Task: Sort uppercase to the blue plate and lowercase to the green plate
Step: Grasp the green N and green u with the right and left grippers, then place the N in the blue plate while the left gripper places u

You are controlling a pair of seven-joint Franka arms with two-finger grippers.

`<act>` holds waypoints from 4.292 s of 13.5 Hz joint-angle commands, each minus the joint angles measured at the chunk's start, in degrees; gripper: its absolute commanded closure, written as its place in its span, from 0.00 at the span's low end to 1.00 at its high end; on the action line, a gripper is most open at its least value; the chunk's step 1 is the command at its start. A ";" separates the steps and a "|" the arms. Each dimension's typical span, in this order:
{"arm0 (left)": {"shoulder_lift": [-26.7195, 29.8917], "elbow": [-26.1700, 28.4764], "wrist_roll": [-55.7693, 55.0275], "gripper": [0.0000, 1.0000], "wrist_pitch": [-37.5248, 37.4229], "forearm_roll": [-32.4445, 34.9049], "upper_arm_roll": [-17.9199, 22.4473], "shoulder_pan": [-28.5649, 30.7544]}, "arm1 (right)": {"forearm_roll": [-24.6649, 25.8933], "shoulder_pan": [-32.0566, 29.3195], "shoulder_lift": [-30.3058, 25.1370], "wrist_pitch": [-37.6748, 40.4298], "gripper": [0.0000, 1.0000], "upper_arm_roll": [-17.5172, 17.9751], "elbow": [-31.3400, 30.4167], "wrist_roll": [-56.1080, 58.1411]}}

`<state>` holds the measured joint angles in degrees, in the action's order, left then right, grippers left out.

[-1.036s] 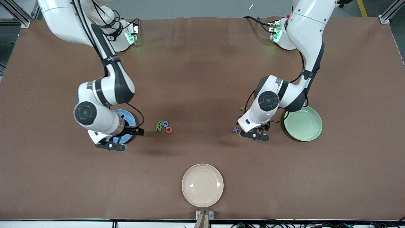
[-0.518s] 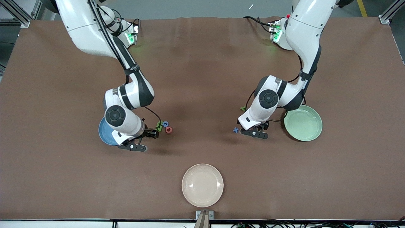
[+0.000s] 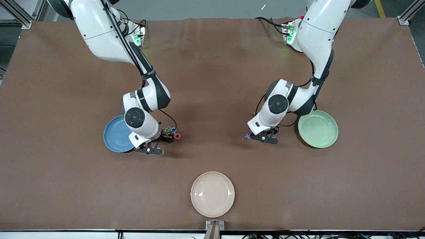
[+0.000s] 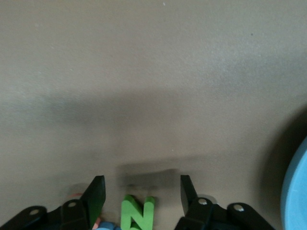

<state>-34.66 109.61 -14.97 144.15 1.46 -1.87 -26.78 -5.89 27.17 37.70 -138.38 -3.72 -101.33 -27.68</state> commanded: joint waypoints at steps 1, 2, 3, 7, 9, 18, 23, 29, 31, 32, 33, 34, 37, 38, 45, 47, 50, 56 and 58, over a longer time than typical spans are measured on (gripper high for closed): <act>0.38 0.51 0.30 0.44 0.96 1.09 -0.42 0.50 | -1.06 0.43 -1.05 -0.93 0.34 -0.41 -1.77 -0.35; 0.38 0.51 0.30 0.49 0.96 1.09 -0.42 0.59 | -1.06 0.52 -1.05 -0.93 0.34 -0.41 -1.77 -0.36; 0.38 0.43 0.30 0.51 0.96 1.09 -0.42 0.59 | -1.06 0.52 -0.88 -0.93 0.34 -0.41 -1.77 -0.36; 0.29 0.34 1.79 0.58 0.96 1.09 -0.42 0.59 | -1.06 1.22 -0.79 -0.67 0.34 -0.41 -1.94 -1.50; 0.29 0.25 1.79 0.66 0.96 1.09 -0.42 0.50 | -1.06 1.22 -0.79 -0.23 0.34 -0.41 -2.03 -1.58; 4.41 0.16 3.98 0.99 -5.42 1.09 -0.50 2.43 | -1.06 1.75 -0.79 -0.05 0.40 -0.41 -3.09 -2.11; 12.93 1.82 13.81 0.99 -19.06 0.83 -0.68 8.57 | -1.06 2.54 -0.96 0.82 0.43 -0.41 -3.53 -2.82; 17.43 8.95 26.38 0.99 -19.78 1.00 -0.59 20.43 | -1.06 1.75 -1.05 2.14 1.00 -0.50 -3.09 -2.82; 16.47 9.13 28.06 0.99 -17.51 1.09 -0.50 23.16 | -0.18 0.70 -1.84 6.16 1.00 -0.76 -1.34 -1.68; 15.59 9.47 29.29 0.99 -15.23 1.09 -0.50 24.57 | -0.18 -0.79 -2.89 10.02 1.00 -0.76 0.32 -0.02; 14.80 10.09 29.73 0.99 -12.95 1.09 -0.42 25.11 | -0.18 -2.37 -3.85 14.23 1.00 -0.76 1.91 2.87; 13.84 10.53 29.83 0.99 -10.93 1.18 -0.42 25.29 | -0.18 -4.21 -4.73 18.19 1.00 -0.76 3.23 5.94; 12.33 13.25 30.00 0.99 -5.48 1.79 -0.24 26.07 | -0.18 -9.48 -7.37 22.18 1.00 -0.76 3.51 14.81; 12.07 14.39 29.92 0.99 -4.24 3.97 -0.33 26.86 | -0.18 -11.68 -7.55 22.10 1.00 -0.76 2.64 18.50; 12.24 16.42 29.91 0.94 -4.14 5.66 -0.33 27.40 | -0.18 -17.59 -10.54 6.20 0.98 -0.76 -13.63 26.89; 12.24 16.42 29.91 0.76 -4.14 5.66 -0.33 27.40 | -0.18 -17.68 -10.46 6.36 0.66 -0.76 -13.81 26.89; 13.38 15.63 32.11 0.08 -4.58 5.66 -0.41 27.40 | -0.27 -17.68 -10.80 8.11 0.00 -0.67 -13.29 26.37; 15.15 9.23 20.90 0.01 -11.43 5.40 -7.08 26.78 | -0.97 -11.01 -10.72 17.09 0.00 -0.15 -4.76 7.41; 13.48 6.42 11.59 0.01 -11.52 5.40 -10.68 26.17 | -1.14 -8.11 -10.46 15.78 0.00 -0.15 -4.32 -0.83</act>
<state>-19.81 118.81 3.53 133.93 6.14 -10.00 -0.15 -6.12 16.78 27.45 -121.55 -3.66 -105.37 -21.77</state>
